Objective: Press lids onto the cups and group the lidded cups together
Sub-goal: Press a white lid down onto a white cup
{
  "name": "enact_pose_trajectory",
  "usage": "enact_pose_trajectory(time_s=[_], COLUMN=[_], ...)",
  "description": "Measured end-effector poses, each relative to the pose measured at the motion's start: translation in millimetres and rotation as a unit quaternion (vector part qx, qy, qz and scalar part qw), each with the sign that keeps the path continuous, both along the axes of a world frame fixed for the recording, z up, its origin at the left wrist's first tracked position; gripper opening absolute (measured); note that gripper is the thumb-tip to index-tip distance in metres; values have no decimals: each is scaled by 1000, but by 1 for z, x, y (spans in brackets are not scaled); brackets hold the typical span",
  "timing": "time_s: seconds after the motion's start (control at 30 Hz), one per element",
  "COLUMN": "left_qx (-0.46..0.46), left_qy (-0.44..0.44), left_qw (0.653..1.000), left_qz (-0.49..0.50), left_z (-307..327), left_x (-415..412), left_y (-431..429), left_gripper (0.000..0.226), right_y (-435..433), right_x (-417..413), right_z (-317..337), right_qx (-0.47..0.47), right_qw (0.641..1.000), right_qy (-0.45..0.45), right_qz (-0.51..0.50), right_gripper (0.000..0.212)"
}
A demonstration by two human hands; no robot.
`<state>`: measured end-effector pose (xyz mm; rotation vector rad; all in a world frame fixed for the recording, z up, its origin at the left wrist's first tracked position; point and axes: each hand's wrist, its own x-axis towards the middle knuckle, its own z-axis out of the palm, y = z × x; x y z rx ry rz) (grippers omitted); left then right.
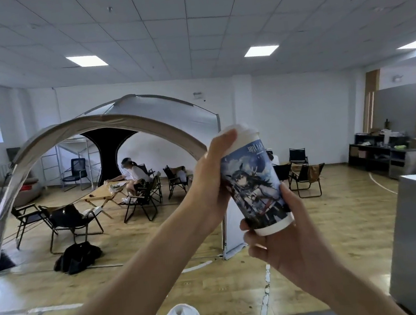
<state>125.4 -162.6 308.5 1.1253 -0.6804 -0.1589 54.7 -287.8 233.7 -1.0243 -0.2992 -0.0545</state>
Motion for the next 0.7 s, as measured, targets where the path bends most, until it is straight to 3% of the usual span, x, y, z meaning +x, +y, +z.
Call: enact_pose_trajectory(time_s=[0.1,0.23,0.33,0.5,0.7], left_qx=[21,70,181,468,661], left_qy=[-16,-64,-151,-259,-311], left_qw=[998,993,967,844,682], left_qz=[54,77,96,43,-23], left_z=[-7,-26,-48,-90,-185], left_x=[1,-1,-6,5,21], left_y=[-13,-22,-28,-10,9], left_gripper=[84,76,66,88,106], right_y=[-7,-13,-22,-54,-90], right_x=[4,1,4,-6,-27], right_z=[-12,-22,-39,-116,-258], right_qx=[-90,-247,-311,-333,-391], right_qw=[991,931,906,896,859], right_qy=[-25,-115,-123,-19,174], right_qz=[-92,-243,-260,-294,-283], right_gripper=[91,55,42,52,61])
